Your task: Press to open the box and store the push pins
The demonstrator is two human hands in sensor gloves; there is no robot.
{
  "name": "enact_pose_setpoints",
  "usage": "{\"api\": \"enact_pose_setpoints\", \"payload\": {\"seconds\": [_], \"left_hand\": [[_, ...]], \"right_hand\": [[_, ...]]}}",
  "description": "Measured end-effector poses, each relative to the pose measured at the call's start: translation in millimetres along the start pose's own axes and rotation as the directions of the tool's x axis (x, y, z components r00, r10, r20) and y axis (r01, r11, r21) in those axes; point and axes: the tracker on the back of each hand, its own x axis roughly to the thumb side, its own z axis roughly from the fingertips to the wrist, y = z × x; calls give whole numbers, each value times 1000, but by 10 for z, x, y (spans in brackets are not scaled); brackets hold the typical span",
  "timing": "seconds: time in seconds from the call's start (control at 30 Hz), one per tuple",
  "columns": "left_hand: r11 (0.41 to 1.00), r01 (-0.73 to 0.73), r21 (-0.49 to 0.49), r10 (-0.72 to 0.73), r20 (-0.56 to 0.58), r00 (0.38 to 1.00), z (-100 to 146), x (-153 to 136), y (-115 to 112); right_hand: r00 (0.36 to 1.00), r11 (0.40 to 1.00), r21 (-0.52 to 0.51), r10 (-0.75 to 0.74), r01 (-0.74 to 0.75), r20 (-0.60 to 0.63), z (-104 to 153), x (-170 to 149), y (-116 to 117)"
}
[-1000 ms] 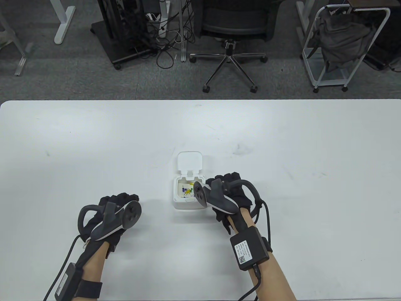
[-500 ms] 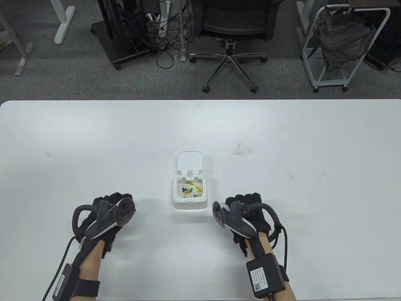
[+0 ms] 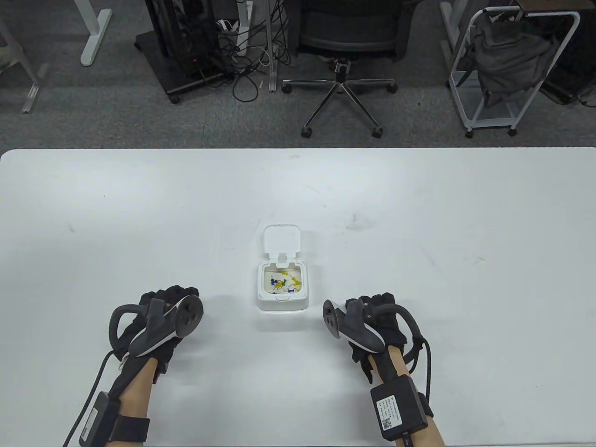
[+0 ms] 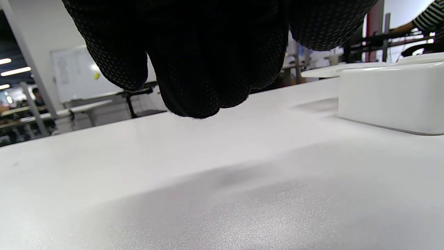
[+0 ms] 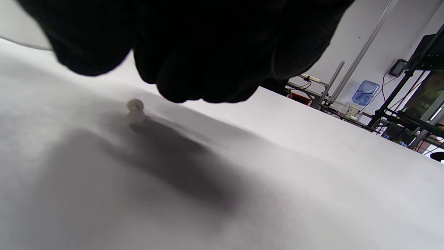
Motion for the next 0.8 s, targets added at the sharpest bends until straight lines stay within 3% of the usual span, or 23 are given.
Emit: {"api": "enact_pose_setpoints", "payload": {"seconds": [0.07,0.2,0.8], "left_hand": [[1000,-2,1,2,-1,1000,3,-2,3],[1000,-9,1,9,0,1000,5,-2,-1],[1000,-8,-6,8,2,1000,11,5,6]], "right_hand": [[1000,999,43,-9,9,-1,-5,16,53],[1000,1000,4,26,-26,-12,-25,47,114],[998,997,47,57,-58,16,-86,94,127]]}}
